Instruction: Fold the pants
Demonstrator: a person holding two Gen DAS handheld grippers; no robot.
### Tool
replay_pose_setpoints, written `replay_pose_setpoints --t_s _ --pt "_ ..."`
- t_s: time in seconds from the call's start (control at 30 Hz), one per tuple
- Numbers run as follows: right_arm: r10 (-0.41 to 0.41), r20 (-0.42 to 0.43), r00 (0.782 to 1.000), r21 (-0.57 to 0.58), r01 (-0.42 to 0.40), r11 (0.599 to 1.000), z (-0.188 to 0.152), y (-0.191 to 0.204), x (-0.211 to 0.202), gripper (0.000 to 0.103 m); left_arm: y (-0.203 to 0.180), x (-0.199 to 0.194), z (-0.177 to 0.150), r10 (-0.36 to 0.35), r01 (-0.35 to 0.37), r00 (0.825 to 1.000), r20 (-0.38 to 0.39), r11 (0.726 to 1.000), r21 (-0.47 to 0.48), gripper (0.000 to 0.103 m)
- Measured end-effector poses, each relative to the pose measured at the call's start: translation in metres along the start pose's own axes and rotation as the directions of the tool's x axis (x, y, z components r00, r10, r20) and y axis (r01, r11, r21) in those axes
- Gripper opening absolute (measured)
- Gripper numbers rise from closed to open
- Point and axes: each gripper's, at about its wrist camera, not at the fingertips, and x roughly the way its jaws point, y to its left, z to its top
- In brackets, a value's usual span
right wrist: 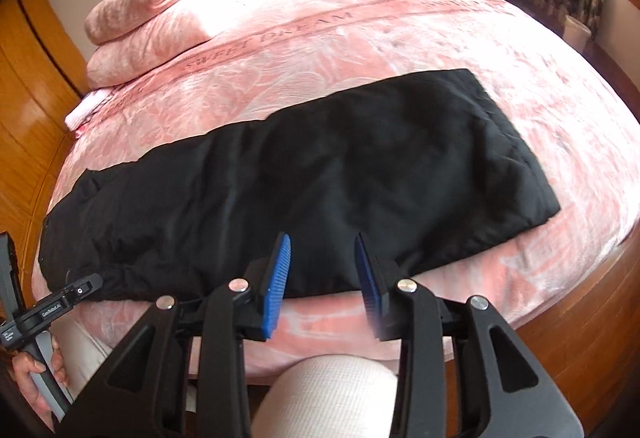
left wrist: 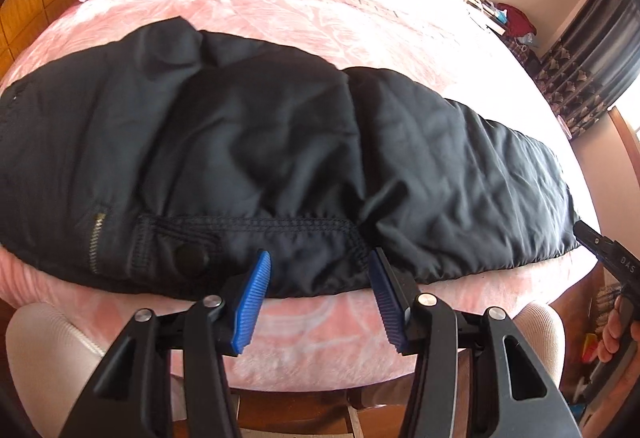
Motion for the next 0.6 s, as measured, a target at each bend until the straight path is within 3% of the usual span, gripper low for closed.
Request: replay_pose_setpoints --t_s 0.1,0.27,0.4,0.6 --pt "0.067 -0.047 0.997 -0.102 -0.071 0.992 -0.006 0.062 0.022 0.037 0.015 -0.001 -0.005 0.005 -0.005 1.000 -0.006 1.000 -0.006 0.046" --pt "0.049 -0.127 0.991 -0.187 -0.073 0.980 -0.020 0.129 0.060 0.035 0.018 -0.001 -0.007 -0.003 0.003 1.000 0.006 1.000 -0.004 0.045" --pt "-0.018 -0.165 0.986 -0.208 -0.017 0.978 -0.026 0.134 0.081 0.035 0.018 0.003 -0.005 -0.028 0.028 1.000 0.001 1.000 0.002 0.048" --pt "-0.007 -0.150 0.989 -0.196 -0.023 0.980 -0.025 0.135 0.076 0.036 0.035 -0.025 -0.004 -0.104 0.104 0.995 0.003 0.995 -0.001 0.050"
